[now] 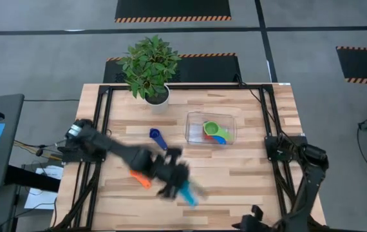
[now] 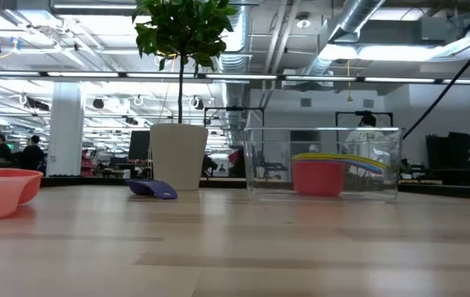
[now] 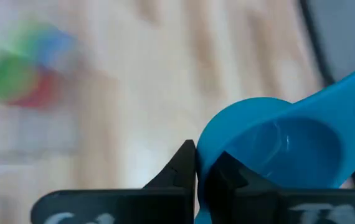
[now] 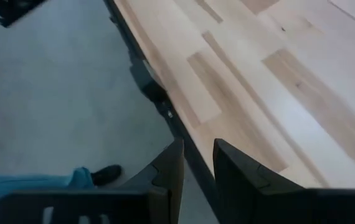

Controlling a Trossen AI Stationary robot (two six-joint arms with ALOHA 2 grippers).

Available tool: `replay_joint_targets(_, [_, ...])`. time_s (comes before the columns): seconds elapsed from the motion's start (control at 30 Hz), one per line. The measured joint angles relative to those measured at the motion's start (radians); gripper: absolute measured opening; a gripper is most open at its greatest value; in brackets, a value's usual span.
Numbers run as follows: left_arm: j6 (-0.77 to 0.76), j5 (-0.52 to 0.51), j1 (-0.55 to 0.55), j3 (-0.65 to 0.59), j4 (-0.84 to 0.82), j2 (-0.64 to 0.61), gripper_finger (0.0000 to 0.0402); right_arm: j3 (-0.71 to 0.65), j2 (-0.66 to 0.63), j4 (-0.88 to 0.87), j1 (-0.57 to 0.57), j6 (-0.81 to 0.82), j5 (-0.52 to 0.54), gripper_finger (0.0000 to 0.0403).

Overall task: Nest measuring cups in basket
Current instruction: Stack the light blue measuring cup on top of the green measuring cup in the transparent bin

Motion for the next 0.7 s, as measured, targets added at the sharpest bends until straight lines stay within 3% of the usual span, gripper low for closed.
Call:
replay_joint_targets(0.13, [0.049,-0.047,0.188,0.084,0.077,0.025,0.0001,0.0,0.0,-0.019,0.055,0.049,0.074,0.0111])
replay_joint_targets(0.33, [0.156,-0.022,0.372,0.087,0.273,0.067,0.0001,0.0,0.0,-0.051,0.06,0.128,0.126,0.0111])
replay_joint_targets(0.47, [0.249,0.083,0.442,0.091,0.393,0.138,0.0,0.0,0.0,-0.056,0.03,0.181,0.123,0.0111])
replay_joint_targets(0.7, [0.303,0.185,0.526,0.092,0.376,0.285,0.0,0.0,0.0,-0.053,-0.048,0.245,0.121,0.0111])
